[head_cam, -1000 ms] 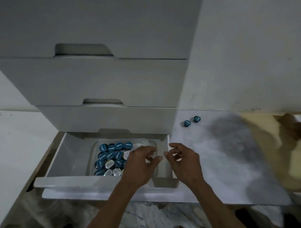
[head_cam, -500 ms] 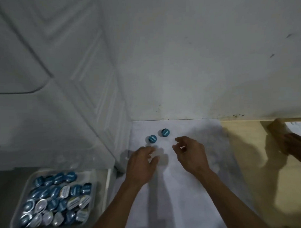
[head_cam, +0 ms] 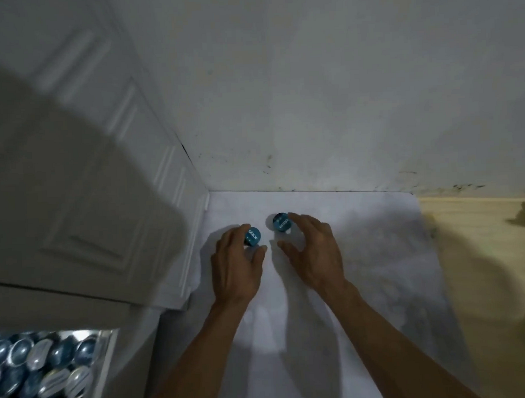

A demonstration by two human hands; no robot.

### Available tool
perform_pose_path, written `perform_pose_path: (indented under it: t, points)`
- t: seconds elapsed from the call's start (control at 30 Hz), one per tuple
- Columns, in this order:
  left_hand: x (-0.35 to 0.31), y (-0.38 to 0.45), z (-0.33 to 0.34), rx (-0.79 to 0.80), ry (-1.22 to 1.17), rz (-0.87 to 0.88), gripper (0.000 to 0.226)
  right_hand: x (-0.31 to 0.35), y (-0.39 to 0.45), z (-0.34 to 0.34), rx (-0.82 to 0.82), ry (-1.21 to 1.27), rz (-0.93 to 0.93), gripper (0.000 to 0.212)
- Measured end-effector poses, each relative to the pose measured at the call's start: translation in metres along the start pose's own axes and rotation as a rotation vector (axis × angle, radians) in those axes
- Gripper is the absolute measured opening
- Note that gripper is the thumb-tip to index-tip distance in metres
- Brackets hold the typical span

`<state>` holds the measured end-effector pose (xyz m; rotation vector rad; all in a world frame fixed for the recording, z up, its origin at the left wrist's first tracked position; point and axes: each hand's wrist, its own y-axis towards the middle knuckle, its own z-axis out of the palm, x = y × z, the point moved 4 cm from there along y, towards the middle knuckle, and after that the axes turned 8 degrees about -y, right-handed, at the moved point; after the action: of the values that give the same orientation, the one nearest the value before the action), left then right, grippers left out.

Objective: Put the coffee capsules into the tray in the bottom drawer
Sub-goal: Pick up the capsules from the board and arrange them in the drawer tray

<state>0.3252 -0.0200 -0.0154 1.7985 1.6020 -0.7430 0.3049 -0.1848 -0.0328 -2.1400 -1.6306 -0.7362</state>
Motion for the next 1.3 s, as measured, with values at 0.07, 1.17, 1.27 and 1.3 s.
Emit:
perform_pose_path:
  t: [0.07, 1.17, 1.27, 1.3]
  points:
    - [0.007, 0.002, 0.008, -0.054, -0.012, 0.026, 0.045, -0.008, 0.004, 0.013, -0.078, -0.039, -0.056, 0.048]
    - [-0.036, -0.064, -0.061, -0.179, -0.372, 0.106, 0.024, 0.041, -0.078, -0.044, -0.27, 0.105, -0.025, 0.024]
    - [-0.053, -0.091, -0.098, -0.138, -0.401, 0.161, 0.025, 0.068, -0.109, -0.059, -0.305, 0.119, -0.011, 0.027]
    - [-0.055, -0.101, -0.113, -0.127, -0.414, 0.17, 0.029, 0.079, -0.119, -0.062, -0.302, 0.142, -0.002, 0.028]
